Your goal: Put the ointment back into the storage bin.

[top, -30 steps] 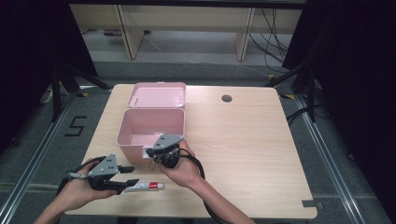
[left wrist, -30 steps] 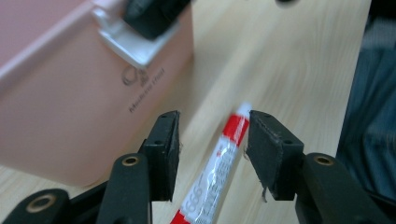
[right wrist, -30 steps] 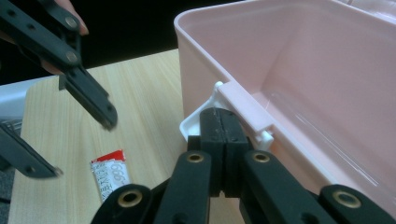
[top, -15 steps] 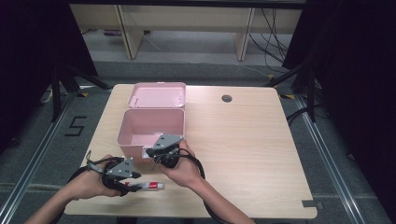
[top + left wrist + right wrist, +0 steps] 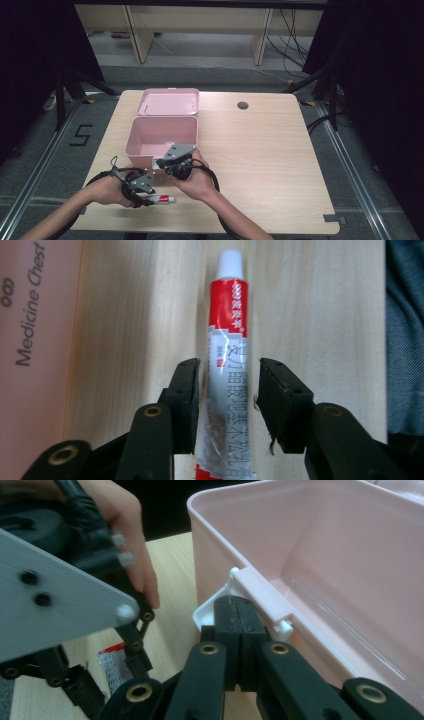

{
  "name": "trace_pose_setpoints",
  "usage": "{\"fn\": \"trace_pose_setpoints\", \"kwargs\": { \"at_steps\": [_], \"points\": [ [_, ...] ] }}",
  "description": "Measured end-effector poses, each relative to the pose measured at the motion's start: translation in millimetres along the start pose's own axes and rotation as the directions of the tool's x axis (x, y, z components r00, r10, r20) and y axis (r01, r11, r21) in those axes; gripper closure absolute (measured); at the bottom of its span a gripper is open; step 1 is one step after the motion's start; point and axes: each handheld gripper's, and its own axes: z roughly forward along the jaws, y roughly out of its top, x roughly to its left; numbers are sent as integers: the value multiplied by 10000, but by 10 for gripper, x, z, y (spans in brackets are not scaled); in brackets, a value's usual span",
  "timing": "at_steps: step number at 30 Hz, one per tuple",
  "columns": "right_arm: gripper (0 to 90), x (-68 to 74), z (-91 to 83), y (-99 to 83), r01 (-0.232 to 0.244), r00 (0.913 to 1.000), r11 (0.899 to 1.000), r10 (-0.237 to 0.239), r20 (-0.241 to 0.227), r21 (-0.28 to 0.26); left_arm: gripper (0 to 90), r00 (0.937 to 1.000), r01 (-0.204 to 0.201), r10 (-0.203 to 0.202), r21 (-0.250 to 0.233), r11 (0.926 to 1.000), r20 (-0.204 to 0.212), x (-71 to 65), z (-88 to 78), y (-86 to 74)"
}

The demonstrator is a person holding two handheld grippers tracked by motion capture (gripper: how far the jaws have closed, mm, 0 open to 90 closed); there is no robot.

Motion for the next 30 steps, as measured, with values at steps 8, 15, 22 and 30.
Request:
{"fn": "trace_pose_setpoints", "kwargs": {
  "at_steps": [8,15,22,30],
  "points": [
    [900,10,-6,0,-136,9999,9999,136,31,56,624,9998,53,-57,202,9998,199,48,33,27],
    [900,-2,8,3,-5,10000,10000,6,65,-54,633,9993,58,-73,412,9991,365,67,45,37],
    [900,-1,6,0,-107,9998,9999,106,185,40,634,9976,103,-159,826,9965,675,72,76,59],
    [900,6,7,2,-192,9998,9998,192,76,-8,649,9977,-77,6,1039,9946,681,78,95,72]
  ]
}}
